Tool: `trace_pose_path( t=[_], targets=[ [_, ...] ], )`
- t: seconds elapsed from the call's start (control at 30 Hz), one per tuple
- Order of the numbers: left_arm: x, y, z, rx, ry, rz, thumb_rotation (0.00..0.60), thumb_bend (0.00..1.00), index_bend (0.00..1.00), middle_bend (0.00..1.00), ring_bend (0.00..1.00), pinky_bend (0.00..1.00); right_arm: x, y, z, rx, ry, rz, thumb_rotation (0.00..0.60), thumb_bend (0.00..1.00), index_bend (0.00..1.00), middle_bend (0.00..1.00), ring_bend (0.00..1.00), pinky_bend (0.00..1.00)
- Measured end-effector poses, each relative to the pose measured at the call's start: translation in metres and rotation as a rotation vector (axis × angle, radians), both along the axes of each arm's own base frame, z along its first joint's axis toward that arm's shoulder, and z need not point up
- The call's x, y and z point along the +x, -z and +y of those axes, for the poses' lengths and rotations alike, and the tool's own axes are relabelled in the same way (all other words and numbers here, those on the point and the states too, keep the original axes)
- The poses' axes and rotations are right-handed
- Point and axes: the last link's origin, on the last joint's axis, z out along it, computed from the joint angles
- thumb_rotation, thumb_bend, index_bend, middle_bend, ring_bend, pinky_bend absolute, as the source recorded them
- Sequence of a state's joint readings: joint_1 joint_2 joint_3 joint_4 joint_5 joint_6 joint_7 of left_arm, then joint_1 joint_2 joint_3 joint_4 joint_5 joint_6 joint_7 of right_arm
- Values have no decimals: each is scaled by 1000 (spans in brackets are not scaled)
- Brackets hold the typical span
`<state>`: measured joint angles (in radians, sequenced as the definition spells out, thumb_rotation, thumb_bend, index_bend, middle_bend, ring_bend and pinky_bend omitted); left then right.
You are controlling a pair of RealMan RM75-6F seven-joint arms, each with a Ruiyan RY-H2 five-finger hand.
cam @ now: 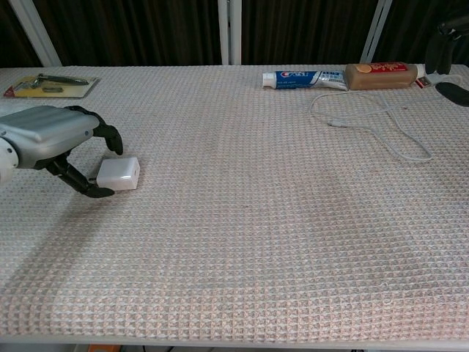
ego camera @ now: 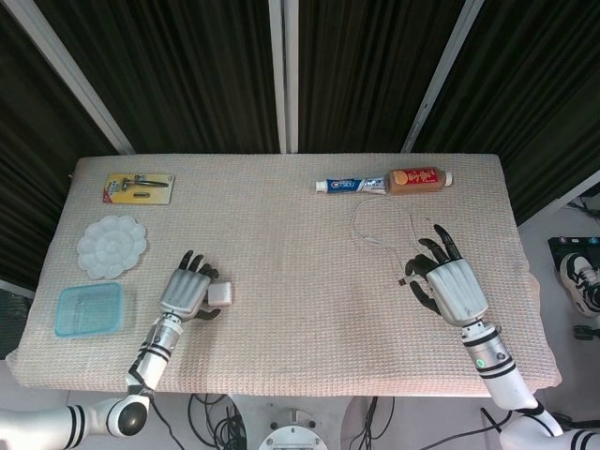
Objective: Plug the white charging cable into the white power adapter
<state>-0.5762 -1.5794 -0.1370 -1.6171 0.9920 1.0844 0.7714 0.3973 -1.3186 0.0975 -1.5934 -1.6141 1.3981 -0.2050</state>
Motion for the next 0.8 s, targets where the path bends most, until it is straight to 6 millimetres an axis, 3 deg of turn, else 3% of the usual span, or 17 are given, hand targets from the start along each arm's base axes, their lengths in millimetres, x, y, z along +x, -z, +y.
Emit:
trace_pose_path(
  t=[0.43,0.8],
  targets=[
    [1,5,2,-6,-1,4,425,211,333,296,100,61,-7,1,3,7,21,-23,600,334,627,527,209,0],
    [0,8,7,0,3,-21,424,247,447,433,202,81,-9,4,3,10,34,-31,600,334,629,528,209,0]
  ],
)
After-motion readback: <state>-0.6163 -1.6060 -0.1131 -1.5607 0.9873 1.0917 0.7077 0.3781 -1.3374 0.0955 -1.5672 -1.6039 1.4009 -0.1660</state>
